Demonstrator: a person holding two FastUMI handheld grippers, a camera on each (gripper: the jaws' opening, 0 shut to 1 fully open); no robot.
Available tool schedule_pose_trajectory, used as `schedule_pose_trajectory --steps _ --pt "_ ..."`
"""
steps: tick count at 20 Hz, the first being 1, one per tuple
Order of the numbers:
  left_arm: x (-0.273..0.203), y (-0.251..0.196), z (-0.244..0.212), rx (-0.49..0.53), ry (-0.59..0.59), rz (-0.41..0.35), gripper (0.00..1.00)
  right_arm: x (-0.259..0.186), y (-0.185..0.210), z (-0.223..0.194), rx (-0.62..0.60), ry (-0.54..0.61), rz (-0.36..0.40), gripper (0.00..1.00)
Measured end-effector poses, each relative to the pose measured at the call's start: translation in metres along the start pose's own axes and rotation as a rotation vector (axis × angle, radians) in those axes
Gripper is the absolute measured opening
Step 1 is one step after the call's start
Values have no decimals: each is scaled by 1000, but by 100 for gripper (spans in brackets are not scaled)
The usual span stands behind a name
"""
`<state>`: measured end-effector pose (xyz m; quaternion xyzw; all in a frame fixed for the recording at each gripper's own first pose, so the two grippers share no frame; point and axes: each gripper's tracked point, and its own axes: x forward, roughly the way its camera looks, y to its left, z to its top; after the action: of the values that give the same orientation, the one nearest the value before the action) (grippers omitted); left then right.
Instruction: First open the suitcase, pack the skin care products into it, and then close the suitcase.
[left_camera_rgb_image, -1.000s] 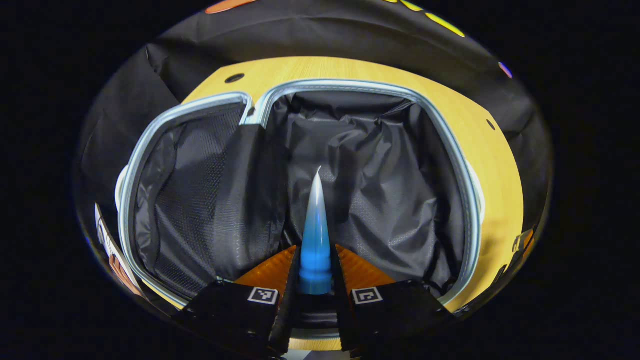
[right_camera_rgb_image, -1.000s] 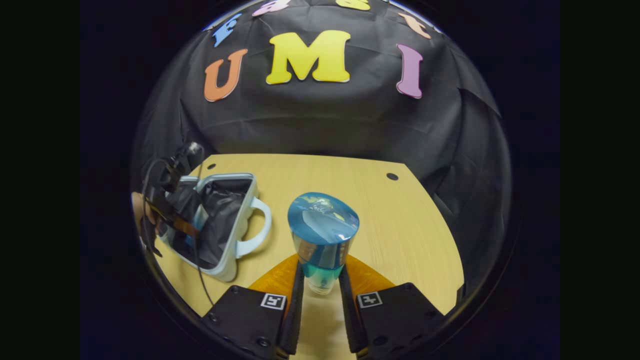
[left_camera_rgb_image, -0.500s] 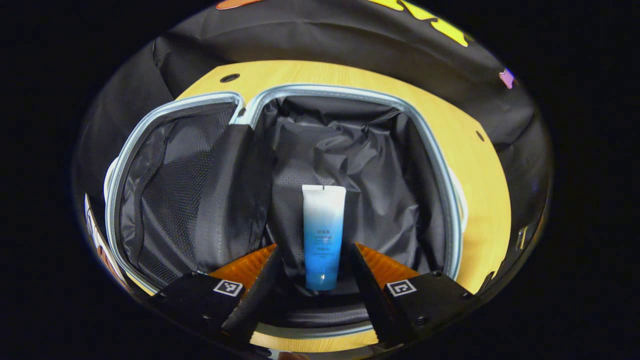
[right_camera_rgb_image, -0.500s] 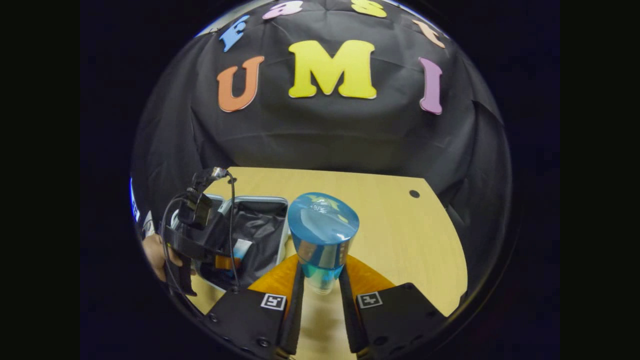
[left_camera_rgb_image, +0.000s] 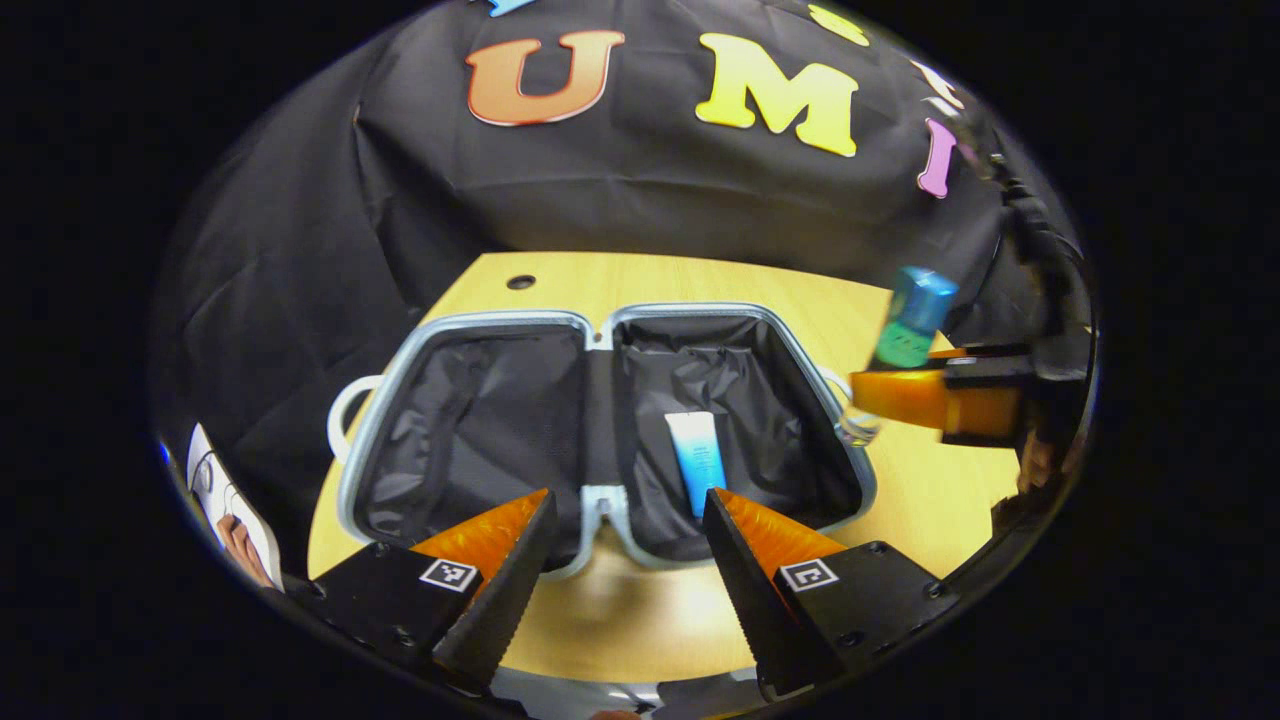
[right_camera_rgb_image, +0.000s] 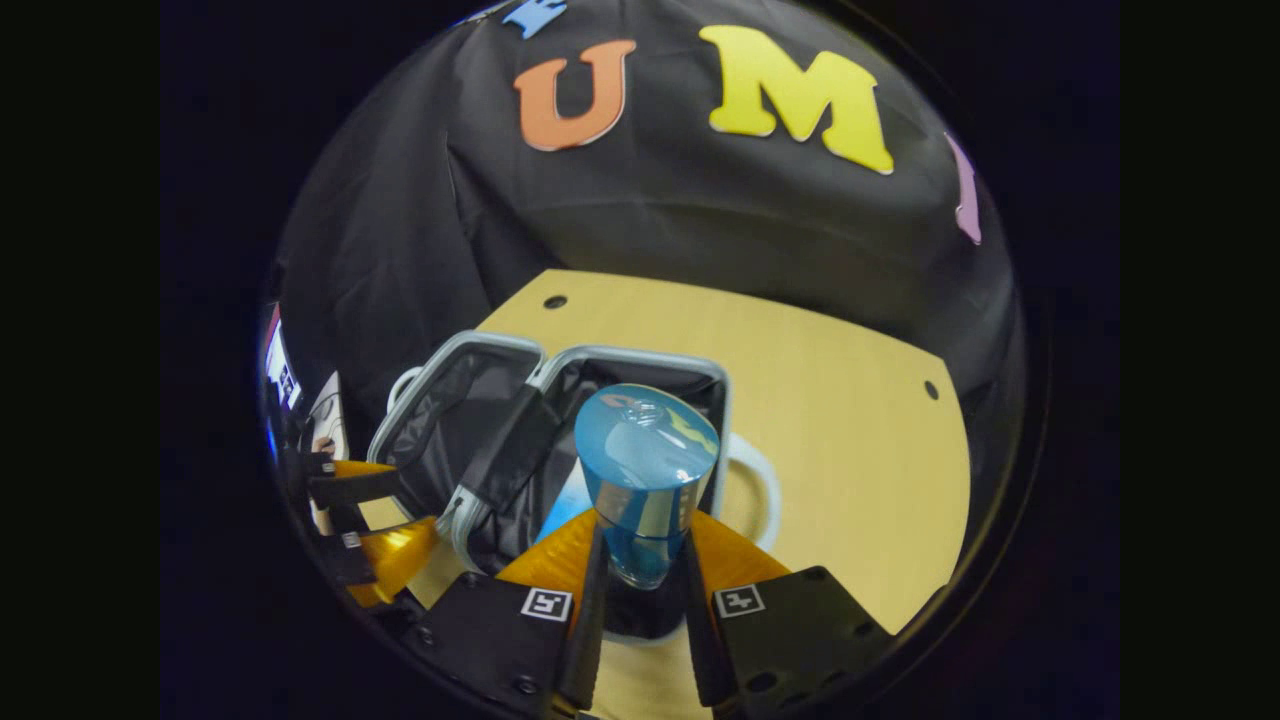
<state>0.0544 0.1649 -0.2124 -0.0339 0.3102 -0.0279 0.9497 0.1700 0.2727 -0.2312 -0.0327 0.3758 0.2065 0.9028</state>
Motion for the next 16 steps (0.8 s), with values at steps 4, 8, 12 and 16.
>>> schedule_pose_trajectory --steps 4,8,12,16 --pt "-29 49 -20 -30 -30 50 94 43 19 -33 42 194 5 33" --pt "-37 100 -48 -129 9 119 94 64 21 -54 50 327 -43 32" --pt "-40 139 -64 -218 30 176 94 76 20 -58 116 396 -86 35" --pt "-39 158 -67 -265 36 201 94 90 7 -70 225 477 -166 35"
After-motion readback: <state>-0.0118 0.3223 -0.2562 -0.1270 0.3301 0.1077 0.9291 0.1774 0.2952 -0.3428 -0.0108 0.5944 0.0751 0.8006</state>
